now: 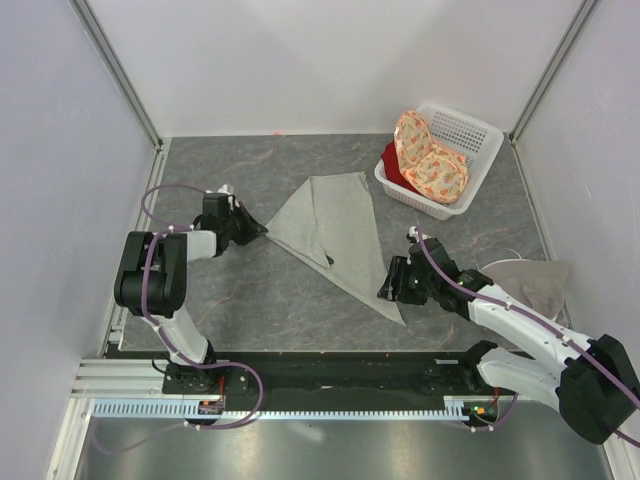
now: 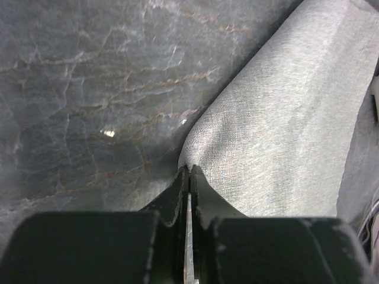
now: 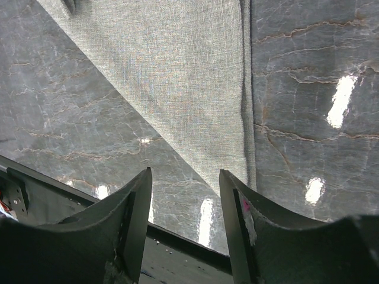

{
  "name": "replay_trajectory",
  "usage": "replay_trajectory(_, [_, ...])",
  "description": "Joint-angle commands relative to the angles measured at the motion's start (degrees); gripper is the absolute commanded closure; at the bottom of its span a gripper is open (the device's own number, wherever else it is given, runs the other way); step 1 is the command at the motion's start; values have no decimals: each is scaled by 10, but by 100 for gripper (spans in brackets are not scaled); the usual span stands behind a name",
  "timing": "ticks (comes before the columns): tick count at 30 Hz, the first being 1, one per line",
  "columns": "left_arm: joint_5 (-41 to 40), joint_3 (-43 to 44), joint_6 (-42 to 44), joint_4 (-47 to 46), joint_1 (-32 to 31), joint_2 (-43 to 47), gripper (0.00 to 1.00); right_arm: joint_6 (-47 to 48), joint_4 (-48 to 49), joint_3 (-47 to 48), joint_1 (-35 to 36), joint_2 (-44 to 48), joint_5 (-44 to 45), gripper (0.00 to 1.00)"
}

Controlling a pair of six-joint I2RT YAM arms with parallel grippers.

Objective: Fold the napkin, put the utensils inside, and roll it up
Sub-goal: Fold the napkin

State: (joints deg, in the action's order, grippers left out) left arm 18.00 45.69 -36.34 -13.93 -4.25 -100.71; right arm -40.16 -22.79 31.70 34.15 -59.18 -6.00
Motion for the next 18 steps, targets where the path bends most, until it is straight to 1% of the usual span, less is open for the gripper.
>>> replay_trajectory(1, [5, -31, -34, -7, -2, 24, 98, 13, 4, 13, -2, -12, 10, 43])
replay_trajectory(5, [-17, -87, -67, -7, -8, 75, 98, 30, 3, 41, -1, -37, 19, 41])
replay_trajectory(6, [-22, -117, -76, -14, -9, 91, 98, 33, 4, 46, -2, -44, 21, 41])
replay_trajectory(8, [-28, -151, -106, -27, -11, 140, 98, 39, 4, 60, -1, -60, 21, 41])
replay_trajectory(9, [-39, -182, -127, -31, -14, 159, 98, 40, 5, 63, -1, -66, 24, 40])
replay_trajectory(10, [-46, -198, -136, -32, -16, 202, 98, 40, 5, 67, -1, -70, 27, 40])
replay_trajectory(11, [-55, -214, -145, -32, -20, 224, 98, 39, 6, 67, -1, -76, 30, 40])
replay_trajectory(12, [-73, -243, -157, -25, -28, 246, 98, 35, 6, 67, -1, -78, 37, 40])
replay_trajectory(13, [-84, -256, -165, -18, -32, 295, 98, 31, 7, 65, -1, -80, 41, 39])
replay_trajectory(15, [-106, -291, -180, -6, -49, 339, 98, 11, 13, 60, -1, -78, 47, 38])
replay_trajectory(18, [-125, -315, -186, 37, -69, 407, 98, -23, 36, 39, -5, -62, 49, 36])
